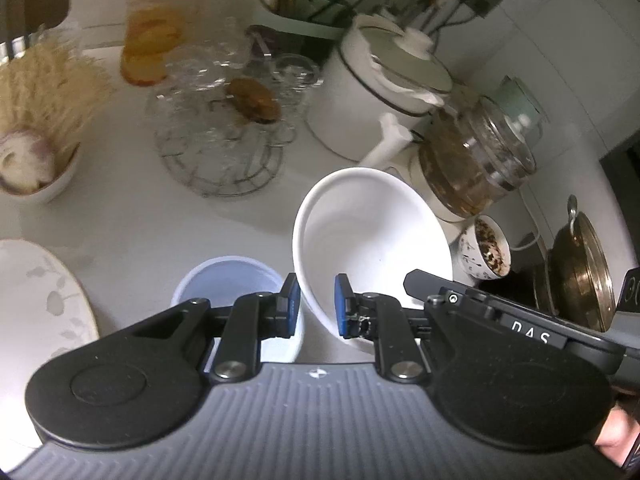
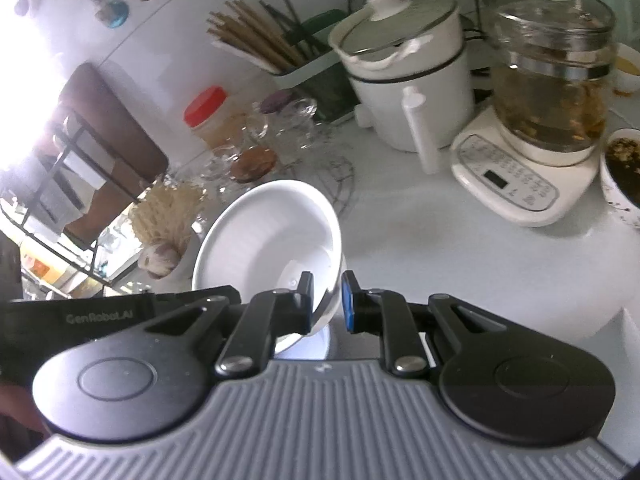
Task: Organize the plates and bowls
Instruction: 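Lift the white ceramic bowl with both grippers and carry it toward the blue bowls, then lower the white bowl into the blue bowls and open both grippers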
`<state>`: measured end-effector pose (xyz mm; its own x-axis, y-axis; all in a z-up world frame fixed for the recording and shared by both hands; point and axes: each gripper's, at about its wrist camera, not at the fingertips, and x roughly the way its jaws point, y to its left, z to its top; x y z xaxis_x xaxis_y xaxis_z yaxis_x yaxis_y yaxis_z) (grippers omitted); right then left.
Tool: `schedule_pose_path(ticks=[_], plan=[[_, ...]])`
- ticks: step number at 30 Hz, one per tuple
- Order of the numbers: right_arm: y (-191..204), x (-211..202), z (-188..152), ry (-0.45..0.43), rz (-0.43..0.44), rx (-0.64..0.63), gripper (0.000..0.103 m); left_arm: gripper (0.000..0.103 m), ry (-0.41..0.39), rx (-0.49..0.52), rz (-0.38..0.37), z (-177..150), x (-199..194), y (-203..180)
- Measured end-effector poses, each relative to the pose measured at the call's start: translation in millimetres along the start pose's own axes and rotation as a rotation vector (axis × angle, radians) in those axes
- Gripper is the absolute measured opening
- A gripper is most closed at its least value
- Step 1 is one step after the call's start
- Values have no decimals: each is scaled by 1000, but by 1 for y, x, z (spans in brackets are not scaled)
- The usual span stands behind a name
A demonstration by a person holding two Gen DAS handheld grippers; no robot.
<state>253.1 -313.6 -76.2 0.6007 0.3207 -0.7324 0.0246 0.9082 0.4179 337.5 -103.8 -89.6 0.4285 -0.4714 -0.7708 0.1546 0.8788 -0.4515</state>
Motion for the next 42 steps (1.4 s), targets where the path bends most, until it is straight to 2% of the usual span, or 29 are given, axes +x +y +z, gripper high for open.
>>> schedule_pose_path(ticks=[7,13,25,30,31,32,33,35,36,37,39,42], plan=[[17,21,-11,38,20,-39,18,19,-27,-46,25,-12,-5,28],[34,38,-25,56,-3,-94,18,19,-26,-84,29,-21,-2,54],[25,63,-46,110,-42,-31,19,19,17,-82,46,-36,23,70],[27,60,-41,101,-37,-20,20,20,34,-88,55,-34,23,70],[27,60,-39,100,-38,-18,20,20,39,-88,61,-33,23,69],[27,59,-37,102,-38,-17,20,26,42,-90,69,-32,23,69],[27,57,-36,101,-34,-14,25,30,44,-92,83,-31,22,69],[25,55,-33,94,-23,0,43,40,49,-93,109,-29,21,70],[23,53,-31,88,-19,12,56,42,51,-99,115,-29,20,72],[22,53,-29,81,-19,23,64,46,51,-105,120,-28,18,73],[16,53,-26,74,-24,44,68,50,45,-110,148,-28,14,76],[8,66,-24,89,-41,61,68,56,32,-128,166,-28,9,80]])
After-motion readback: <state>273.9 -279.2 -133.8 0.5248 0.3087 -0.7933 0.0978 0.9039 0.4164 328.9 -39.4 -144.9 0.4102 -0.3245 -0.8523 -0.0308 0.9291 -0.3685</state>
